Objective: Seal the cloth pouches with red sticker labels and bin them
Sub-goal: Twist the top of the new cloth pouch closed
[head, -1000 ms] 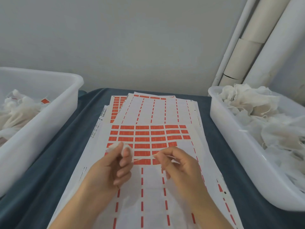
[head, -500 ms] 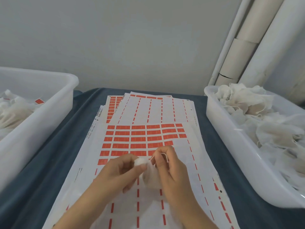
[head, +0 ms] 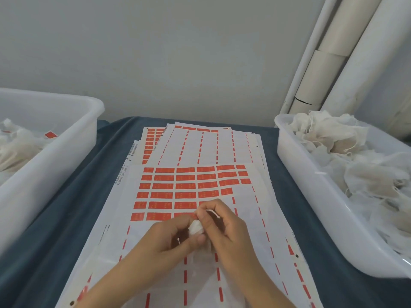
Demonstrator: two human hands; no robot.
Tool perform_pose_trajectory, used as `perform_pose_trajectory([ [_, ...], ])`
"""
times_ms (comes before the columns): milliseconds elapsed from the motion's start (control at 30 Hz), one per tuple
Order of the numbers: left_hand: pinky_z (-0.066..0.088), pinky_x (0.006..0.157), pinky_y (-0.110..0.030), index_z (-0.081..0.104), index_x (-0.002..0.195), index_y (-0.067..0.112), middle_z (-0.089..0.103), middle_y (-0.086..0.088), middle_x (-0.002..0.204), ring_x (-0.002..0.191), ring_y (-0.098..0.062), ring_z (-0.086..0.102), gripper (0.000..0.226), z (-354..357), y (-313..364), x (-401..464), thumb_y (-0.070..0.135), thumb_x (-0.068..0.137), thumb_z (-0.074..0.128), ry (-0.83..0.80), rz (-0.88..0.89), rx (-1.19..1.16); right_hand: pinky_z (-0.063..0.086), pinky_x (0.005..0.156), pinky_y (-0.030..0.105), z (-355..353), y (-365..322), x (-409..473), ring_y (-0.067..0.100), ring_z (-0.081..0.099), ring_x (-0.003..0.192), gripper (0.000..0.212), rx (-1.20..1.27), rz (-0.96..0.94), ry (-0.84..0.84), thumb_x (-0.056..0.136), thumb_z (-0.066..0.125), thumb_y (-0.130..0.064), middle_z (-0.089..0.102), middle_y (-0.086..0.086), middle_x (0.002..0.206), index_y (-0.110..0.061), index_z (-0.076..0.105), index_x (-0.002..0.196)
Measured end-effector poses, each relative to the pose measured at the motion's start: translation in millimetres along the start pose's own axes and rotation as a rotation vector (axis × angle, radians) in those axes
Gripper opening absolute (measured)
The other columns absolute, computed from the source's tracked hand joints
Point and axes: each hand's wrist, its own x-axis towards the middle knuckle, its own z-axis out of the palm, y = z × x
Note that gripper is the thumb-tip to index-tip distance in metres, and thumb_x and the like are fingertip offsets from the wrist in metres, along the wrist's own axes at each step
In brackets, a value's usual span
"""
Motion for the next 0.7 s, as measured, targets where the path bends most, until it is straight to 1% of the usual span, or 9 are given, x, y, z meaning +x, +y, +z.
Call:
perform_pose_trajectory([
  [100,0.042,0.052,-0.007,0.063,0.079,0.033,0.061,0.023,0.064,0.055,0.005,0.056,0.029,0.1,4.9,-2.5,0.057,0.066,0.052,0.015,0.018,-0.010,0.052,0.070,0.012,-4.7,-4.8,1.4,-0.005,0.062,0.090,0.023,0.204,0.085,-0.057,0.077,0.056,-0.043,0.062,-0.025,0.089,-0.040,0.055,0.100],
  [133,0.041,0.052,-0.006,0.062,0.078,0.034,0.061,0.025,0.063,0.054,0.007,0.055,0.025,0.2,6.5,-3.3,0.054,0.068,0.052,0.022,0.024,-0.010,0.054,0.069,0.015,-6.1,-5.7,1.8,-0.003,0.064,0.088,0.030,0.279,0.129,-0.075,0.076,0.059,-0.041,0.061,-0.024,0.090,-0.041,0.052,0.106],
  [200,0.041,0.051,-0.005,0.060,0.076,0.034,0.060,0.027,0.061,0.053,0.008,0.054,0.010,0.0,9.6,-4.3,0.042,0.077,0.055,0.031,0.024,-0.016,0.057,0.072,0.024,-8.2,-4.9,2.0,0.002,0.067,0.087,0.037,0.352,0.202,-0.082,0.072,0.064,-0.042,0.062,-0.021,0.091,-0.043,0.048,0.105],
  [267,0.040,0.050,-0.006,0.060,0.075,0.033,0.059,0.026,0.059,0.050,0.007,0.053,0.007,0.0,11.8,-4.6,0.030,0.081,0.056,0.041,0.024,-0.011,0.056,0.071,0.020,-9.4,-4.7,2.1,0.000,0.066,0.087,0.029,0.305,0.209,-0.096,0.069,0.063,-0.046,0.063,-0.020,0.089,-0.040,0.054,0.095],
  [333,0.041,0.050,-0.006,0.059,0.074,0.032,0.059,0.026,0.058,0.050,0.007,0.053,0.007,0.6,13.9,-5.2,0.029,0.080,0.056,0.053,0.027,-0.009,0.051,0.066,0.011,-10.8,-5.0,2.4,-0.002,0.064,0.085,0.025,0.236,0.178,-0.104,0.067,0.061,-0.049,0.067,-0.018,0.085,-0.032,0.064,0.086],
  [400,0.041,0.050,-0.007,0.059,0.074,0.032,0.058,0.025,0.057,0.049,0.007,0.052,0.006,0.9,15.5,-5.8,0.029,0.078,0.055,0.067,0.032,-0.009,0.049,0.065,0.007,-11.5,-3.9,2.7,-0.001,0.064,0.083,0.025,0.204,0.147,-0.075,0.067,0.060,-0.047,0.070,-0.016,0.081,-0.028,0.068,0.081],
  [533,0.040,0.051,-0.004,0.060,0.074,0.032,0.061,0.027,0.059,0.051,0.010,0.054,0.016,-0.5,16.1,-6.0,0.020,0.083,0.056,0.077,0.033,-0.063,0.048,0.069,0.008,-11.1,-2.0,2.0,-0.002,0.063,0.084,0.022,0.078,0.051,-0.048,0.072,0.055,-0.048,0.068,-0.021,0.082,-0.032,0.067,0.083],
  [633,0.041,0.052,-0.003,0.062,0.077,0.030,0.063,0.024,0.061,0.053,0.011,0.055,0.018,-2.8,14.3,-4.6,0.015,0.086,0.057,0.085,0.013,-0.112,0.048,0.075,0.007,-12.4,-3.2,3.5,-0.003,0.060,0.091,0.022,0.030,0.002,-0.103,0.073,0.055,-0.046,0.066,-0.025,0.089,-0.036,0.065,0.090],
  [700,0.042,0.051,-0.005,0.063,0.081,0.026,0.065,0.019,0.062,0.052,0.008,0.055,0.014,-4.3,10.9,-3.3,0.013,0.085,0.058,0.095,-0.002,-0.132,0.048,0.081,0.009,-15.1,-4.7,4.5,-0.004,0.058,0.096,0.028,0.000,0.006,-0.147,0.069,0.060,-0.048,0.065,-0.027,0.095,-0.038,0.065,0.095],
])
